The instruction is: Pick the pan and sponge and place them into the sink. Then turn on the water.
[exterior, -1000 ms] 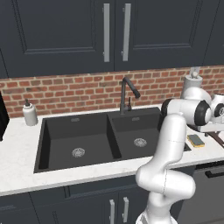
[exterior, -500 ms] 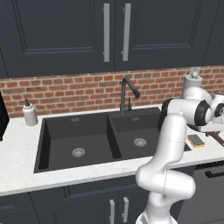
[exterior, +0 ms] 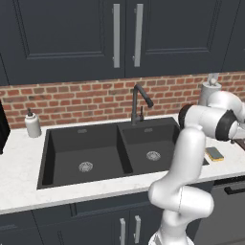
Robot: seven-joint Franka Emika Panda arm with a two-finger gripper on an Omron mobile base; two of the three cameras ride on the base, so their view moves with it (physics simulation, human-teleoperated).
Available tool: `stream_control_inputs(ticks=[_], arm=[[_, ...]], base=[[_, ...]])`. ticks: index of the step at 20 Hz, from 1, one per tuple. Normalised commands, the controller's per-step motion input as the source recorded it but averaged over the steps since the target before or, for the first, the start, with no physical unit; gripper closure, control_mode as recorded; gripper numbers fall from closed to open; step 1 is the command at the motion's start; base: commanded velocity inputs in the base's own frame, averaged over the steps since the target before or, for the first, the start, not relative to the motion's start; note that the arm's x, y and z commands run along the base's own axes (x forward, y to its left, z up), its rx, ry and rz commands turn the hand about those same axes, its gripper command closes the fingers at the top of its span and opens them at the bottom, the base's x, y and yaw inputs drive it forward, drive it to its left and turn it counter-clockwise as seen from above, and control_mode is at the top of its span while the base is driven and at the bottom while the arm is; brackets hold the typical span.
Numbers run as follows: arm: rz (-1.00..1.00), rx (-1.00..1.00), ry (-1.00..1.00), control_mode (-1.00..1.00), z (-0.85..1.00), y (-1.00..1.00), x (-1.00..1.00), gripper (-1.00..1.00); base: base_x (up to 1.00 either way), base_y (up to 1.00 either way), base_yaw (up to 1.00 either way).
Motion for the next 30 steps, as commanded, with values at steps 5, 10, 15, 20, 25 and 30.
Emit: stream_control_inputs(ticks=[5, 10, 15, 20, 25, 30], arm=[[0.12, -0.04, -0.08, -1.0, 0.46, 0.92, -0.27, 1.0], [0.16, -0.1, 0.0, -1.0, 0.25, 1.0, -0.07, 1.0], [0.19, -0.13, 0.03, -1.0, 0.26, 1.0, -0.01, 1.0], [0.22, -0.04, 0.01, -1.0, 0.02, 0.53, 0.0, 1.0], [0.19, 0.0, 0.0, -1.0, -0.08, 0.29, 0.0, 1.0], [0.14, 0.0, 0.0, -1.0, -0.03, 0.44, 0.0, 1.0]], base=[[0.0, 0.0, 0.0], [0.0, 0.0, 0.0], [0.0, 0.0, 0.0], [0.0, 0.0, 0.0], [0.0, 0.0, 0.0], [0.0, 0.0, 0.0]])
